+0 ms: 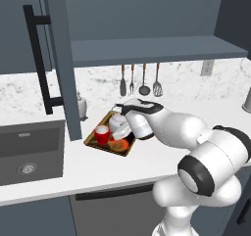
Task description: Pick the kettle from the counter and place it on the tray. Then pick the mug from the cabinet and place it on the tray. Then close the cabinet doors.
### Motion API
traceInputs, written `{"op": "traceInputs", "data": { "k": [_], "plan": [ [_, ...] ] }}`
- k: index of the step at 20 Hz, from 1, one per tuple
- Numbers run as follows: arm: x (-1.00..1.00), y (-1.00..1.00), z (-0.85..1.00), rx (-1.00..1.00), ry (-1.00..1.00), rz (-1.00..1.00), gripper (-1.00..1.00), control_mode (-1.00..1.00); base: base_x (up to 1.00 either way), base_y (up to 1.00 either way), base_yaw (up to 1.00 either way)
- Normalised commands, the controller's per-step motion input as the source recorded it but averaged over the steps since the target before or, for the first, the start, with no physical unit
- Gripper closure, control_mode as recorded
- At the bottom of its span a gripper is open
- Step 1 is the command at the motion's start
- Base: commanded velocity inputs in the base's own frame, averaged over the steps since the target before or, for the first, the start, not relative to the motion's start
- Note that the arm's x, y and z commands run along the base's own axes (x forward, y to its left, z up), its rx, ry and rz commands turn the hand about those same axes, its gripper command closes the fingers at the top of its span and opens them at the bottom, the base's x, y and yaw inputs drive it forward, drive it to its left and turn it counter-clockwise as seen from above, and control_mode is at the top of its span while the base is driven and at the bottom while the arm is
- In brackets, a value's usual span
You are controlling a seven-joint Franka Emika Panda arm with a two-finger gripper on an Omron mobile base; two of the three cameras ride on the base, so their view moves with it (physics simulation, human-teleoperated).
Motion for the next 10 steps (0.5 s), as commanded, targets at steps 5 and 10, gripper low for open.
{"op": "traceInputs", "data": {
  "k": [5, 10],
  "plan": [
    [-0.44, 0.0, 0.9, 0.0, 0.1, 0.0, -1.0, -1.0, 0.0, 0.0, 0.0],
    [-0.45, -0.03, 0.51, 0.0, 0.2, -0.05, -1.0, -1.0, 0.0, 0.0, 0.0]
  ]
}}
